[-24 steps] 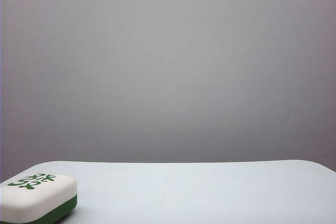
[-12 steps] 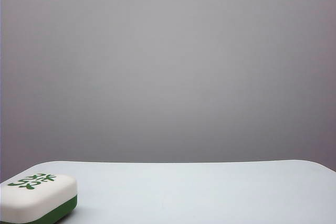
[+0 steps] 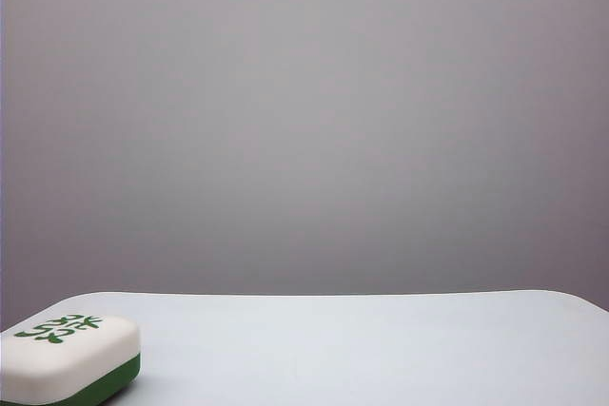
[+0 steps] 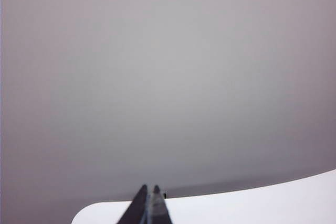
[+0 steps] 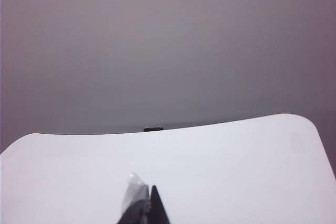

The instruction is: Move the foam mahjong from the right side of the table to the left side of the table.

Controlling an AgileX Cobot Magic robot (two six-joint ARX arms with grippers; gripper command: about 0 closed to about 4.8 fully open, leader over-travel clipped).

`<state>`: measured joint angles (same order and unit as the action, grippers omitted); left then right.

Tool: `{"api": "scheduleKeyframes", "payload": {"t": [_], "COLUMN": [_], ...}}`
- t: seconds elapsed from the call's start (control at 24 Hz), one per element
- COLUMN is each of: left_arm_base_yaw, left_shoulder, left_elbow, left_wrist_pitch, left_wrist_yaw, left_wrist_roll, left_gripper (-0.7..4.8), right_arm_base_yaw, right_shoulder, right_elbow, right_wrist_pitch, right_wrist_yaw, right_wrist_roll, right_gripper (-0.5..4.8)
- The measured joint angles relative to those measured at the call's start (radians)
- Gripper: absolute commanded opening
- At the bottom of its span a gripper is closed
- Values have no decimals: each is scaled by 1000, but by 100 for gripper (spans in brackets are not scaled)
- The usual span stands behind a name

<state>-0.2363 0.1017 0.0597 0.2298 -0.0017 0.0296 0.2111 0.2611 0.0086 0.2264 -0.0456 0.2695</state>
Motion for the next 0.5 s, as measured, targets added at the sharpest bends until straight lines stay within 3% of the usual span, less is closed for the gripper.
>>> {"api": "scheduleKeyframes", "payload": {"t": [0.5], "left_arm_base_yaw": [49], "left_shoulder": [-27], "left_elbow": [-58], "left_wrist_pitch": [-39], "left_wrist_yaw": [6], "left_wrist_roll": [-5], "left_gripper": [-5], "right_arm_base_yaw": [-36], "right_shoulder": [-171], "right_elbow": [-1], "right_wrist_pitch": [-246], "right_wrist_yaw": [1], "right_wrist_roll": [-59], "right_gripper": [-5]}}
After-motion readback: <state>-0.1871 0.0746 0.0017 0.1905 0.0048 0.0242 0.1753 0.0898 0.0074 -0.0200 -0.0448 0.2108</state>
